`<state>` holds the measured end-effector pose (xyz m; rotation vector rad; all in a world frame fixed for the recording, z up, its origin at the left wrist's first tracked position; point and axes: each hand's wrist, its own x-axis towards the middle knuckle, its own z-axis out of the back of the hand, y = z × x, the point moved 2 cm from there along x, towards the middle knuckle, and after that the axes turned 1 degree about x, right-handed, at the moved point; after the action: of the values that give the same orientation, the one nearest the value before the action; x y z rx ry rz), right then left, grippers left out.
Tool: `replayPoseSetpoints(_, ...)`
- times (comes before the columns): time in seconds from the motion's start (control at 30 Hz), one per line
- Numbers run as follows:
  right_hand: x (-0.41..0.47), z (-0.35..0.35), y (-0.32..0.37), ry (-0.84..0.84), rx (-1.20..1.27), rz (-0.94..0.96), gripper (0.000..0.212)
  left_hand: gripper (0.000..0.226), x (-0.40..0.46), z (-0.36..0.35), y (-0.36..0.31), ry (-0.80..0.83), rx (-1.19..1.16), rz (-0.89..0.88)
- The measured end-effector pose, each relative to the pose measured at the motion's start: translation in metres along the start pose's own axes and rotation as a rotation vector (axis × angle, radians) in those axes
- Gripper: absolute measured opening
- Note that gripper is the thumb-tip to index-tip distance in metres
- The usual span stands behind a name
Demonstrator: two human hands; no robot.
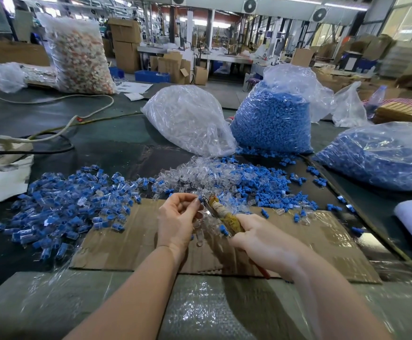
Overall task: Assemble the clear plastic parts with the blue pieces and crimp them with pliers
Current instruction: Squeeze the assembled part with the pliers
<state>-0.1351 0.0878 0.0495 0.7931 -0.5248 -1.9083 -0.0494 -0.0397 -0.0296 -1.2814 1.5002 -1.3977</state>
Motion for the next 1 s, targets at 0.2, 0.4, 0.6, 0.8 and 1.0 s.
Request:
replayPoseSetpoints(0.2,-0.0008,0.0001,0.0004,-0.008,-0.008,0.036,0.011,0.01,-0.0011,0.001,-0.001,0.024,-0.007,0.014)
replayPoseSetpoints(0.4,0.0008,-0.0008,-0.0019,-0.014,0.028,0.066,0.014,0.007,-0.0004,0.001,-0.001,0.023,-0.005,0.031)
replayPoseSetpoints(0.6,0.0035,-0.0007,-0.0045,-0.029,0.048,0.095,0.026,0.006,-0.0004,0.0013,0.0005,0.041,0.002,0.05)
replayPoseSetpoints(0.8,0.0018,-0.0012,-0.0055,-0.035,0.063,0.108,0.022,0.007,-0.0021,0.0014,-0.0003,0.046,0.006,0.05)
replayPoseSetpoints(1.0,0.0033,-0.0035,-0.0084,-0.039,0.018,0.108,0.021,0.01,-0.0029,0.0,-0.0001,0.046,0.053,0.041)
